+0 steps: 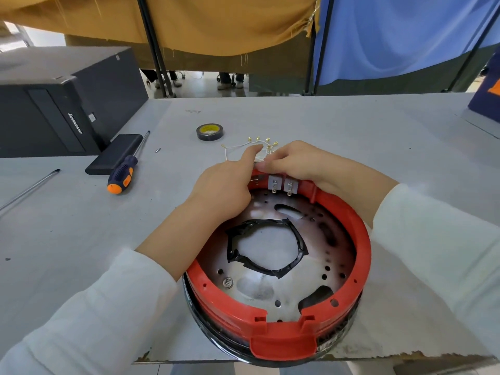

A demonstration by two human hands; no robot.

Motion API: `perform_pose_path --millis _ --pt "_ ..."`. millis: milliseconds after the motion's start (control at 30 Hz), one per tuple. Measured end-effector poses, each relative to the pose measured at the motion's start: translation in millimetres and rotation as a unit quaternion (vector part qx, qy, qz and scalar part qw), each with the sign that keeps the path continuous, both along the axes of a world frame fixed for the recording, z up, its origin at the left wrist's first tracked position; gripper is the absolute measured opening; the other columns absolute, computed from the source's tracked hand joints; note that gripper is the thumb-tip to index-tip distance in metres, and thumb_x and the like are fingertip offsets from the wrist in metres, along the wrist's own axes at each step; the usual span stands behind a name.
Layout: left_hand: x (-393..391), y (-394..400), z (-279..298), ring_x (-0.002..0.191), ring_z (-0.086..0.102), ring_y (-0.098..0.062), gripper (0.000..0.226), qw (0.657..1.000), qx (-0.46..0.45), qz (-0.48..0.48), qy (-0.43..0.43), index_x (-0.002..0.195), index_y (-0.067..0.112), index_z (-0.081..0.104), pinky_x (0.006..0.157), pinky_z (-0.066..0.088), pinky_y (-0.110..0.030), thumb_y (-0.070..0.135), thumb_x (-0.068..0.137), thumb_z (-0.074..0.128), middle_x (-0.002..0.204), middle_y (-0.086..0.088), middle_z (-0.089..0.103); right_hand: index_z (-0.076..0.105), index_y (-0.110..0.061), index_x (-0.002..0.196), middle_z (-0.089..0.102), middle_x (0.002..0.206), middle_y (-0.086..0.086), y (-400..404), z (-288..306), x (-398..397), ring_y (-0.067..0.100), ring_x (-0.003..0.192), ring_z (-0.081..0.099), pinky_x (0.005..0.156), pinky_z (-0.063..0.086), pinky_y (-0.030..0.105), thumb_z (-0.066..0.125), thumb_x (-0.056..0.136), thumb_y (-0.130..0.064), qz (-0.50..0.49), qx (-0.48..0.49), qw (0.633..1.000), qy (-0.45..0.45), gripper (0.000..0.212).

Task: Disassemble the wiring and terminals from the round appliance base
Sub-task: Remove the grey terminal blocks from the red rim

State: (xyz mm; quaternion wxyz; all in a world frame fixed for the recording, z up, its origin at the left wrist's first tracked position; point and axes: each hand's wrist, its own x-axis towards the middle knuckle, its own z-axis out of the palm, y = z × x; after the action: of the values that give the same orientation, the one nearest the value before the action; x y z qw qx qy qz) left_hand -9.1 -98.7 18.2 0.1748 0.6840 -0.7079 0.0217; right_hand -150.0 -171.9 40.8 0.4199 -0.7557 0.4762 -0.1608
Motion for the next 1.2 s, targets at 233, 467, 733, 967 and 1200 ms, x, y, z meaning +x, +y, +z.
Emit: perform_pose_path --millis 233,467,733,967,1200 --pt "0.4 -1.1 2.2 0.090 0.056 -0.033 0.061 0.995 0.002 0.022 0.101 0.132 0.023 0.032 0.068 0.044 -0.038 0.006 0.077 0.050 0.096 -0.008 0.065 0.068 -0.008 0.095 0.073 0.083 0.009 -12.9 14.1 6.0 0.022 0.071 0.068 0.078 0.057 0.038 0.072 0.082 -0.032 -0.003 0.162 0.987 0.010 0.029" --pt "1.2 -1.1 0.5 0.091 0.056 -0.029 0.053 0.992 0.012 0.020 0.122 0.125 0.025 0.034 0.073 0.047 -0.039 0.003 0.077 0.045 0.097 -0.003 0.068 0.068 -0.014 0.081 0.071 0.075 0.002 -17.8 -3.9 8.5 0.018 0.069 0.065 0.072 0.051 0.032 0.068 0.082 -0.046 -0.088 0.080 0.993 -0.025 0.032" --pt "4.2 -1.6 3.1 0.089 0.056 -0.033 0.026 0.997 0.030 0.003 0.075 0.107 0.018 0.057 0.074 0.048 -0.040 0.009 0.084 0.049 0.097 -0.011 0.064 0.062 0.002 0.109 0.062 0.108 0.015 -32.7 5.5 -42.5 0.025 0.084 0.066 0.073 0.059 0.027 0.058 0.094 -0.020 -0.140 0.106 0.951 -0.256 0.027" --pt "2.1 0.2 6.4 0.089 0.057 -0.034 0.022 0.997 0.037 -0.003 0.075 0.107 0.016 0.055 0.075 0.048 -0.041 0.014 0.087 0.050 0.095 -0.012 0.064 0.057 -0.005 0.114 0.064 0.109 0.016 -65.0 -19.5 -92.4 0.022 0.083 0.059 0.073 0.055 0.034 0.073 0.082 -0.017 -0.212 -0.002 0.977 0.012 0.038" --pt "2.5 0.6 6.0 0.090 0.057 -0.035 0.020 0.997 0.038 -0.007 0.073 0.107 0.015 0.054 0.077 0.048 -0.044 0.019 0.087 0.052 0.095 -0.012 0.065 0.059 -0.021 0.117 0.061 0.115 0.001 -90.7 -41.0 -78.3 0.020 0.101 0.055 0.088 0.044 0.032 0.066 0.084 -0.028 -0.108 -0.211 0.956 0.172 0.035"
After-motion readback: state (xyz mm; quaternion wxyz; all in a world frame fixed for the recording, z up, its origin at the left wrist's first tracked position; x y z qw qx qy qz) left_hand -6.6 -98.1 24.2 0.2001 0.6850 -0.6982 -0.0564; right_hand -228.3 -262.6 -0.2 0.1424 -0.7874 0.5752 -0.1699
